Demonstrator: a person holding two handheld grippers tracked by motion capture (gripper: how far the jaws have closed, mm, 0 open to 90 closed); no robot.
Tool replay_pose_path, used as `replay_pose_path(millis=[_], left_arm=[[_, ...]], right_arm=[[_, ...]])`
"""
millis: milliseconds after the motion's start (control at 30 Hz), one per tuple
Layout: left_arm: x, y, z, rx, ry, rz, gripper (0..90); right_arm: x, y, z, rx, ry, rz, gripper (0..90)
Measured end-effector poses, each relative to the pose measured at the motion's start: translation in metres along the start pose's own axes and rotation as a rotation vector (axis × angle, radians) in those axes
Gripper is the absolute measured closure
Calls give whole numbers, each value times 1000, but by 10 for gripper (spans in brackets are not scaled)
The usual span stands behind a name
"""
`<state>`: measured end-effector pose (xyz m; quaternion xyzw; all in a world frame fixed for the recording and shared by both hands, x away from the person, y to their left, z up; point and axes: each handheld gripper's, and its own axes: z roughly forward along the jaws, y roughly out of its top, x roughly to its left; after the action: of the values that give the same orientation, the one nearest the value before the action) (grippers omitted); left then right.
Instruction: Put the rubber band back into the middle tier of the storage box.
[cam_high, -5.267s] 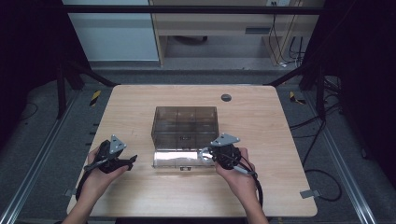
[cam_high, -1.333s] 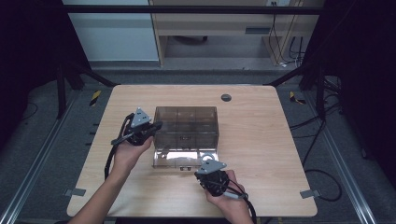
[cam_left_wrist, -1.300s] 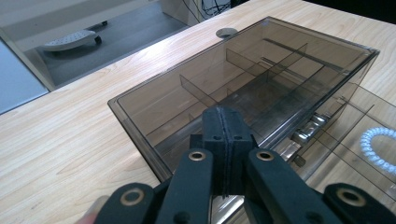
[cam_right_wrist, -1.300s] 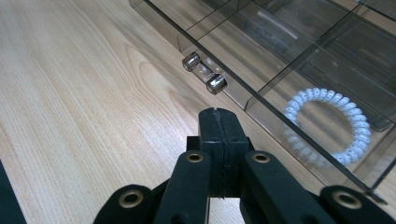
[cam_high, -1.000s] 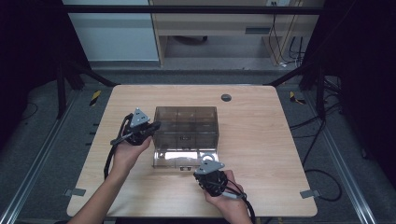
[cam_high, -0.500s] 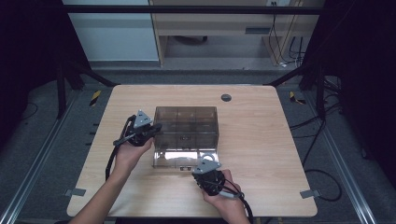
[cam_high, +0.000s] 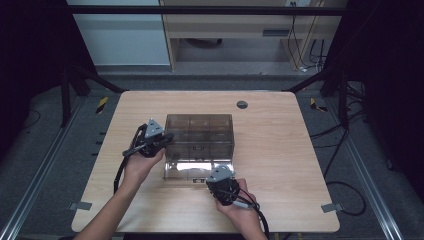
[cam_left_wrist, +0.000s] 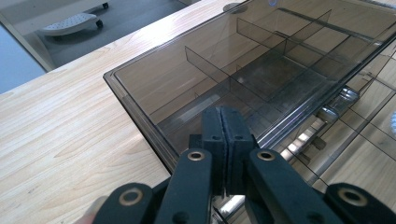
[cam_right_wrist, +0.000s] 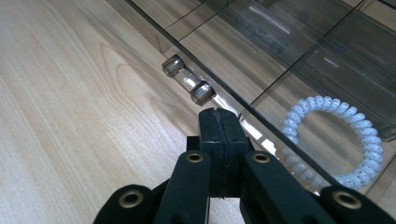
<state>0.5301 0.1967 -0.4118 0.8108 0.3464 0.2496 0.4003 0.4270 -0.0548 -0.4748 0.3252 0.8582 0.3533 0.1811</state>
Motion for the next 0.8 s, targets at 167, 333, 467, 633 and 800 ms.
replay_pose_path(millis=[167, 333, 467, 633, 800], left_arm=[[-2, 0, 1, -2, 7, 10, 889], [-2, 0, 1, -1, 9, 14, 890], [-3, 0, 1, -1, 11, 15, 892], [-3, 0, 1, 3, 13, 25, 893], [-3, 0, 1, 3, 12, 27, 893]], right_arm=[[-2, 1, 2, 2, -2, 6, 900], [-3, 1, 4, 7, -3, 0, 900], [-2, 2, 6, 8, 3, -5, 900], [-2, 5, 5, -11, 5, -8, 900], [-4, 7, 4, -22, 7, -4, 900]])
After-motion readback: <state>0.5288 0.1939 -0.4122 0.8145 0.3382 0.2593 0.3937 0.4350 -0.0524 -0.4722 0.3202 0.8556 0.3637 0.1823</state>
